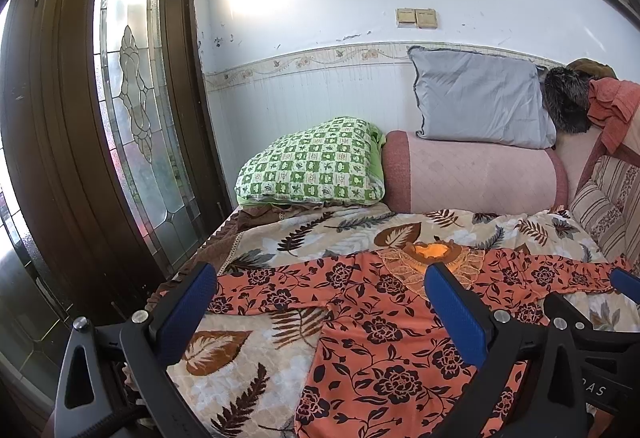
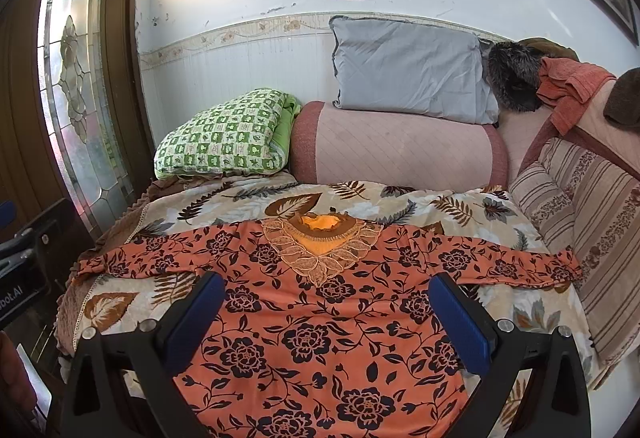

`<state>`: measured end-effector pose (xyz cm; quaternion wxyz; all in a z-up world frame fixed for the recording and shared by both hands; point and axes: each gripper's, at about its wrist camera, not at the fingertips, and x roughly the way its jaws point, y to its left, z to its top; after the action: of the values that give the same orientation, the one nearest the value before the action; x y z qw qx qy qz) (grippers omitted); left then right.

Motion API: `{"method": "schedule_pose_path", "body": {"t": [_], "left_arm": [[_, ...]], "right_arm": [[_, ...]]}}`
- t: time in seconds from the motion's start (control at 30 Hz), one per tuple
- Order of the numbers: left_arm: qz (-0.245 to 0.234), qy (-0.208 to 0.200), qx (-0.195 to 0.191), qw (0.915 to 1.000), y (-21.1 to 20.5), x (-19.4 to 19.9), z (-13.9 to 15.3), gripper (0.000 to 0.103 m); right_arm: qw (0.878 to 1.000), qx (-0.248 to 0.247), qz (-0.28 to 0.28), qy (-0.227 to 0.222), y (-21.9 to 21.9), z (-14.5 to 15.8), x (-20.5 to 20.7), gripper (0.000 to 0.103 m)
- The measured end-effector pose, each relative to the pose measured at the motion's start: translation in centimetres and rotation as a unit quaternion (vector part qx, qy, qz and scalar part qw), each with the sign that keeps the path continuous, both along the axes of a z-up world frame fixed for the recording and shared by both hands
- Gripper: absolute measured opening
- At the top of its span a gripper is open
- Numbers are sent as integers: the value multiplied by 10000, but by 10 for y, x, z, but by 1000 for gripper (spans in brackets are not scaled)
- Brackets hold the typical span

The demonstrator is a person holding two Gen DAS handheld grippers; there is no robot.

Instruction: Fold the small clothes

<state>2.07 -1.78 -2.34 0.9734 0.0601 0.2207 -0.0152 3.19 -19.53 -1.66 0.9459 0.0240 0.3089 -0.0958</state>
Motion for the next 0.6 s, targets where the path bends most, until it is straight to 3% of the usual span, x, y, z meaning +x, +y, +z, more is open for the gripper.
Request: {"method": "schedule_pose_path", "body": {"t": [0.6], "left_arm": [[-32, 80, 33, 10000, -5, 6, -7, 103]], "right_arm": [[9999, -98, -33, 87, -2, -5, 4, 103]]}}
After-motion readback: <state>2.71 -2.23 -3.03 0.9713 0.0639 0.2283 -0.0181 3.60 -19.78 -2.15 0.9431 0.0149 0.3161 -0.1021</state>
